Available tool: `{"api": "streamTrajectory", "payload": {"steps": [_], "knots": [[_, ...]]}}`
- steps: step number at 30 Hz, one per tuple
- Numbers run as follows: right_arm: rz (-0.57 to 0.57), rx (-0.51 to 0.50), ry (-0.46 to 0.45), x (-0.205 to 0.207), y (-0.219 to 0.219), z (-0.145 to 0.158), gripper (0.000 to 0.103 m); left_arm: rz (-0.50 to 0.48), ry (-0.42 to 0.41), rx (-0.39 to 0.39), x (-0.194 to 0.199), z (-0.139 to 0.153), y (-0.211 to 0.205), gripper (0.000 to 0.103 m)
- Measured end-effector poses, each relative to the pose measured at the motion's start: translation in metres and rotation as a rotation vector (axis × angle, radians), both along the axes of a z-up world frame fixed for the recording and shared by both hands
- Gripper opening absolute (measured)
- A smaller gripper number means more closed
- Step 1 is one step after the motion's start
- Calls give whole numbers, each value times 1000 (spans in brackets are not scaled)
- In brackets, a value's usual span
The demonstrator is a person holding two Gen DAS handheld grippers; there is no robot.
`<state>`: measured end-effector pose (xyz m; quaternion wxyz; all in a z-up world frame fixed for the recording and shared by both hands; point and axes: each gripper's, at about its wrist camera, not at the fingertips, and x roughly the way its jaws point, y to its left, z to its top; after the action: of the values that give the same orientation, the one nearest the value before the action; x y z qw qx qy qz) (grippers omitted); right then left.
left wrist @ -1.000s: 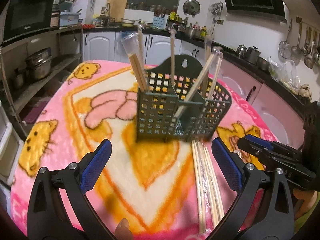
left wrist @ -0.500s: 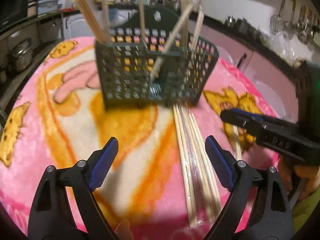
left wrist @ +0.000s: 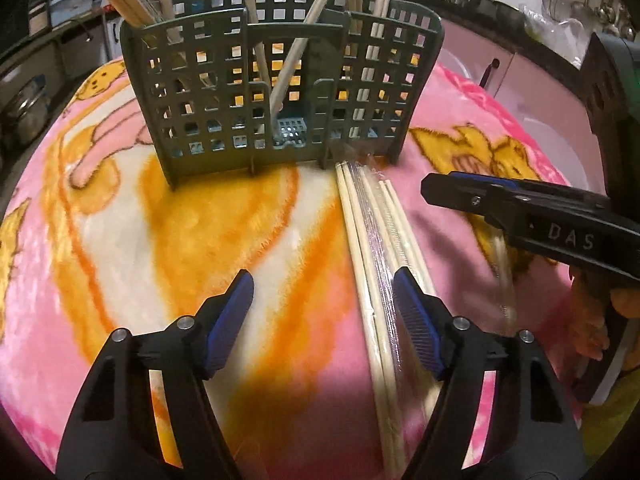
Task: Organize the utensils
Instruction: 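Close the left gripper on a chopstick while the right gripper grasps another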
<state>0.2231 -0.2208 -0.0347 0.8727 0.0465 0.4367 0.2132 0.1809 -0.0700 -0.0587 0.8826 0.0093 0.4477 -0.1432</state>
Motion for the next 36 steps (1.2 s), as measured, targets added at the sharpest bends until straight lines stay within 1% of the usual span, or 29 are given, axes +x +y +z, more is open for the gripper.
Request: {"api": "streamTrajectory", "payload": {"steps": [4, 9, 14, 18, 22, 23, 30, 36], "knots": [[16, -19, 9, 7, 7, -3, 32, 8, 1, 8, 4, -1, 1, 59], [34, -27, 31, 15, 16, -7, 32, 17, 3, -1, 8, -1, 6, 57], [36, -47, 35, 21, 23, -9, 32, 27, 5, -11, 8, 1, 13, 53], [35, -74, 26, 25, 28, -10, 32, 29, 8, -14, 9, 2, 15, 53], [14, -104, 17, 26, 30, -11, 30, 23, 6, 4, 12, 2, 11, 53], [11, -108, 17, 26, 29, -12, 28, 20, 4, 12, 14, 2, 10, 53], [-12, -104, 9, 19, 15, -12, 27, -7, 4, 46, 29, 3, 0, 53], [-22, -95, 22, 23, 11, -13, 26, -23, 17, 47, 44, 2, -3, 51]]}}
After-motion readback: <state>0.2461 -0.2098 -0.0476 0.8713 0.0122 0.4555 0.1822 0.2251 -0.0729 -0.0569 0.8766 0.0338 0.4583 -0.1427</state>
